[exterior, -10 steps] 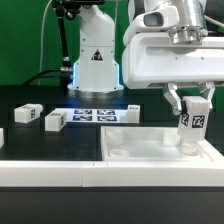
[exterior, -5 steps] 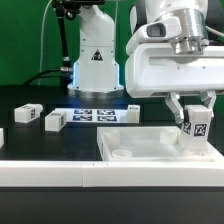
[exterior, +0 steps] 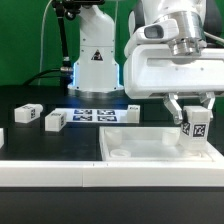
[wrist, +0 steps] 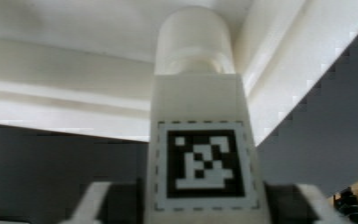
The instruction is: Assemble one leg
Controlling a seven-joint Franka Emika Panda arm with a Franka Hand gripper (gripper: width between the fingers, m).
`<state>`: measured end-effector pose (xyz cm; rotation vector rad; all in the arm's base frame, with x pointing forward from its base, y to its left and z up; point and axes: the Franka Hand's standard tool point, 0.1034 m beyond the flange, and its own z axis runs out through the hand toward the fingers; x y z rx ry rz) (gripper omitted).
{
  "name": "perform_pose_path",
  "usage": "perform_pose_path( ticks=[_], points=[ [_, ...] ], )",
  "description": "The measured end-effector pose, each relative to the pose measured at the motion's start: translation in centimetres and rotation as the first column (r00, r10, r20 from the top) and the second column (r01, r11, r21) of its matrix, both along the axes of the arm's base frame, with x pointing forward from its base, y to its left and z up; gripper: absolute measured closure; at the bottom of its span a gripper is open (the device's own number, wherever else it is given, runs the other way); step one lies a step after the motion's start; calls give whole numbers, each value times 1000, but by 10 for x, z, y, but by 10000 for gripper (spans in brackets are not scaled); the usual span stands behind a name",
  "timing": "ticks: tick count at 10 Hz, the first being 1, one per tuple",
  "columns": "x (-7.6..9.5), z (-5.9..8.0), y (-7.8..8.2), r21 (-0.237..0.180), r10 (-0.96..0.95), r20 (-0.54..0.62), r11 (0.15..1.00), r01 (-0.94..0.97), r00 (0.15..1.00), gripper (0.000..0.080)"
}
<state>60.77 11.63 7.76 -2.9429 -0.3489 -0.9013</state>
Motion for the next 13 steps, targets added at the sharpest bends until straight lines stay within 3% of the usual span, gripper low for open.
perform_pose_path(
  ticks=[1, 2, 3, 6, 9, 11, 13],
  points=[
    [0, 0, 0, 0, 0, 0, 1000, 0, 1000, 264],
    [0, 0, 0, 0, 0, -1, 1000, 0, 1000, 264],
    [0, -1, 0, 0, 0, -1, 1000, 0, 1000, 171],
    [-2, -1, -2, -2, -2, -6, 1000, 2, 1000, 151],
    [2, 22, 0, 2, 3, -53, 1000, -3, 999, 151],
    [2, 20, -1, 1, 2, -52, 1000, -2, 999, 151],
    [5, 13, 7, 8, 6, -227, 1000, -4, 974, 151]
  ],
)
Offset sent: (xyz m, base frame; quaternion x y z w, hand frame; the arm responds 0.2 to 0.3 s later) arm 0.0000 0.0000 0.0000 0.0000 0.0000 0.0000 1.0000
